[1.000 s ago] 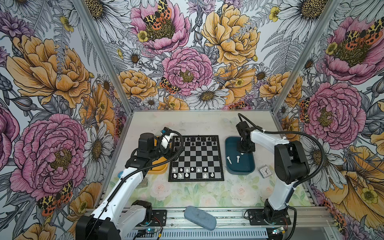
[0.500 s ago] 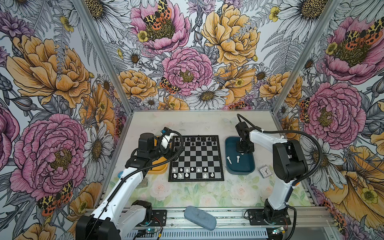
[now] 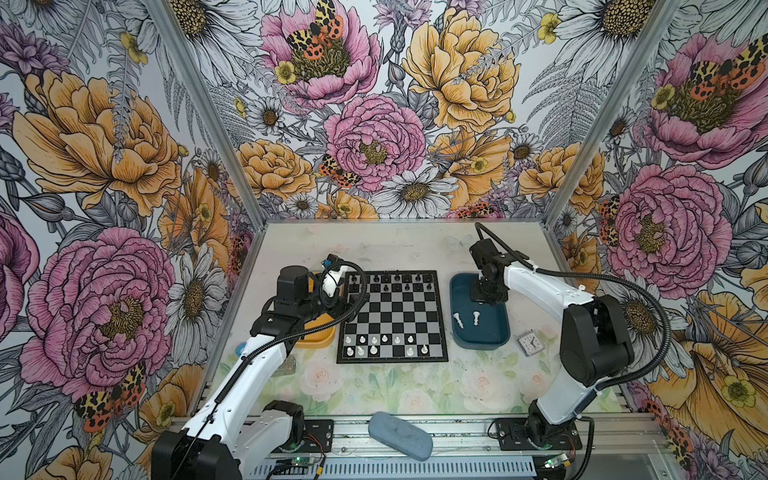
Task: Set up the chess pieces on the board
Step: 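Lower the right gripper into the tray and grasp a white pawn, then carry the white pawn with the right gripper to the near row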
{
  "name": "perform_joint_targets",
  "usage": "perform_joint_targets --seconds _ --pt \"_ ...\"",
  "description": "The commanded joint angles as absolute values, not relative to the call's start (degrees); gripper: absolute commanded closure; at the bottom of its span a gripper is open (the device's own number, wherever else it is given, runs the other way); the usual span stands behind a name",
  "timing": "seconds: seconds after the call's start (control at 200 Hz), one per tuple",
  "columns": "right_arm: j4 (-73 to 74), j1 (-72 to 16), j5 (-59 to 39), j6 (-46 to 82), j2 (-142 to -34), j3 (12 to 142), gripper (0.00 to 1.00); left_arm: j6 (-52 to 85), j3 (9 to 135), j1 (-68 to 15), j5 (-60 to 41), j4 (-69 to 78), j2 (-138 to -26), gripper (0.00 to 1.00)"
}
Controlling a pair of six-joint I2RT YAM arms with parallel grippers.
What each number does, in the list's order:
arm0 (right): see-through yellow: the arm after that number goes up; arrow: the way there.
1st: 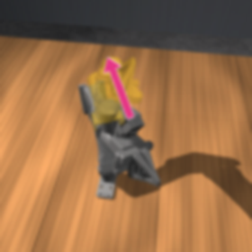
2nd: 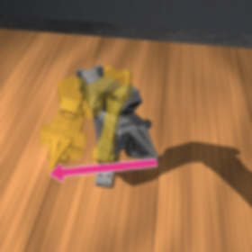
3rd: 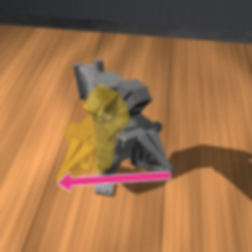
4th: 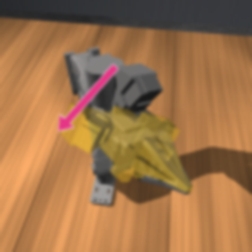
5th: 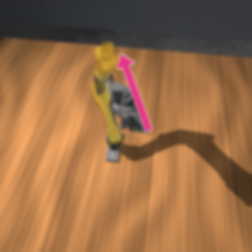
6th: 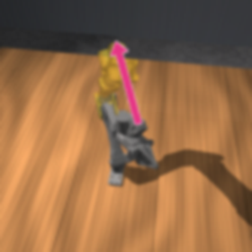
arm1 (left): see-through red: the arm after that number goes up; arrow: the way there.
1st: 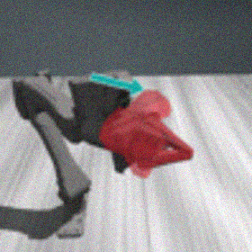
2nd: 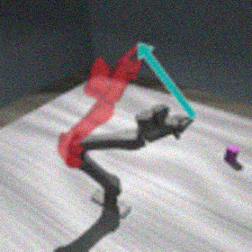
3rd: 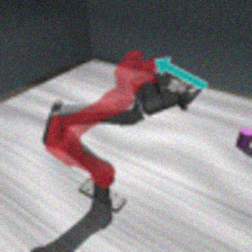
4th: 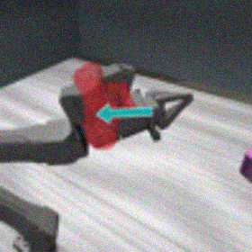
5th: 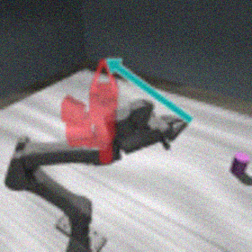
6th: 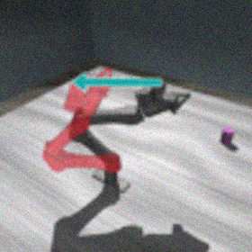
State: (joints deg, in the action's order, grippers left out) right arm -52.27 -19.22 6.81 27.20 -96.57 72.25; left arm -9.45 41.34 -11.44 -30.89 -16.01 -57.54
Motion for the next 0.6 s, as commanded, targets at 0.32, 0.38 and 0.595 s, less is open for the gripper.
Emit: perform_joint_targets --seconds 0.32,0.38,0.595 --pt "-55.37 -37.44 0.33 36.31 -96.68 77.73 1.00 -9.84 42.36 -12.17 -31.71 -14.59 -55.83 0.01" --pt "-55.37 -39.31 0.01 36.79 -97.90 78.27 1.00 -9.89 42.36 -12.12 -31.73 -14.55 -55.79 0.01" --pt "-55.06 -42.94 -1.55 37.35 -101.35 78.91 1.00 -9.96 42.28 -12.34 -31.73 -14.57 -55.38 0.01"
